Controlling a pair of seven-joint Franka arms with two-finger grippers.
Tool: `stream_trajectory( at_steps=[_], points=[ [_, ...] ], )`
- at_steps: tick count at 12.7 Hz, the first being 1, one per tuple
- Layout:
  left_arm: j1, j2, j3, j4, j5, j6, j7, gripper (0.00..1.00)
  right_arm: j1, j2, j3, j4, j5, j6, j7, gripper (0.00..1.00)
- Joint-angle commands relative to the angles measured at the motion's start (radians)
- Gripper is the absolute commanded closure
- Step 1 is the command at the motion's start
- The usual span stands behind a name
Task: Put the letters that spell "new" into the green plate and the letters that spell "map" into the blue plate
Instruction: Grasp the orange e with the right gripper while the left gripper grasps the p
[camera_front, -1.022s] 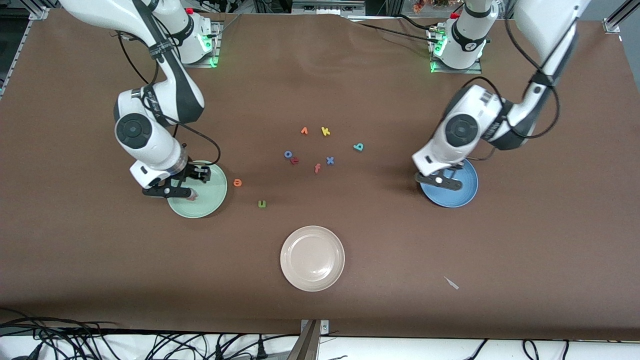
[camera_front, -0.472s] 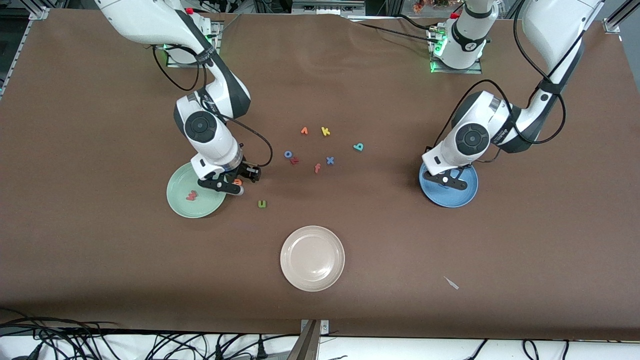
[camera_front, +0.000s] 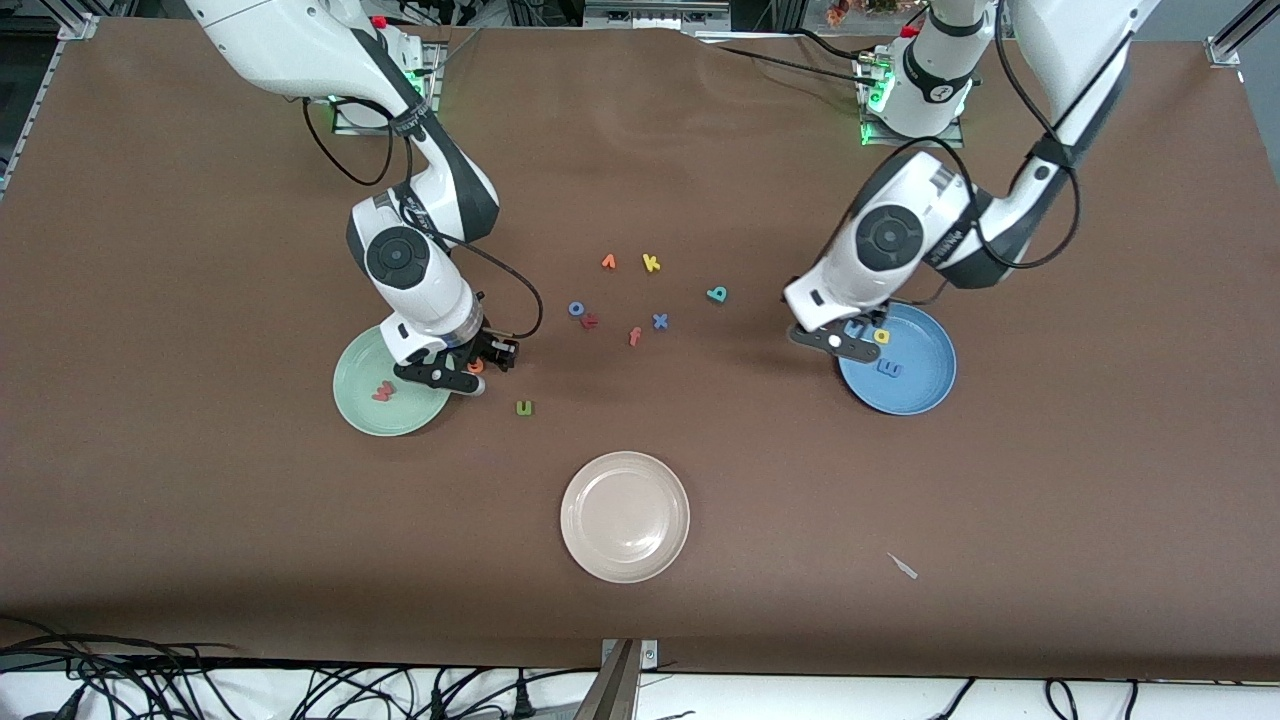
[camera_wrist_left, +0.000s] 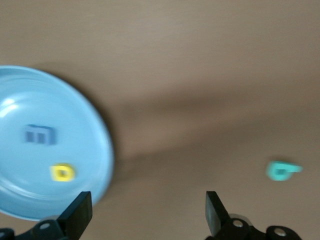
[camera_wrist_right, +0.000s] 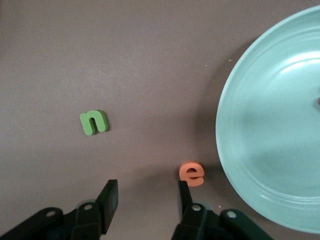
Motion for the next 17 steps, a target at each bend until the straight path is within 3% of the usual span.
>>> stream_trajectory(
  at_steps=[1,11,14,17],
  points=[
    [-0.03,-0.007,-0.042,0.001,-0.029,0.011,-0.192,0.0,-0.011,0.01,-0.002,-0.068,-0.005,0.11,-0.039,0.44],
    [-0.158,0.066,-0.042,0.001,-0.031,0.112,-1.226,0.0,-0.014,0.0,-0.025,-0.125,-0.006,0.154,-0.088,0.44],
    [-0.175,0.117,-0.039,-0.01,-0.017,0.19,-1.389,0.0,-0.016,-0.004,-0.033,-0.135,-0.006,0.16,-0.099,0.44],
    [-0.187,0.16,-0.022,-0.016,-0.016,0.235,-1.415,0.11,-0.016,-0.004,-0.036,-0.142,-0.006,0.177,-0.099,0.44]
  ],
)
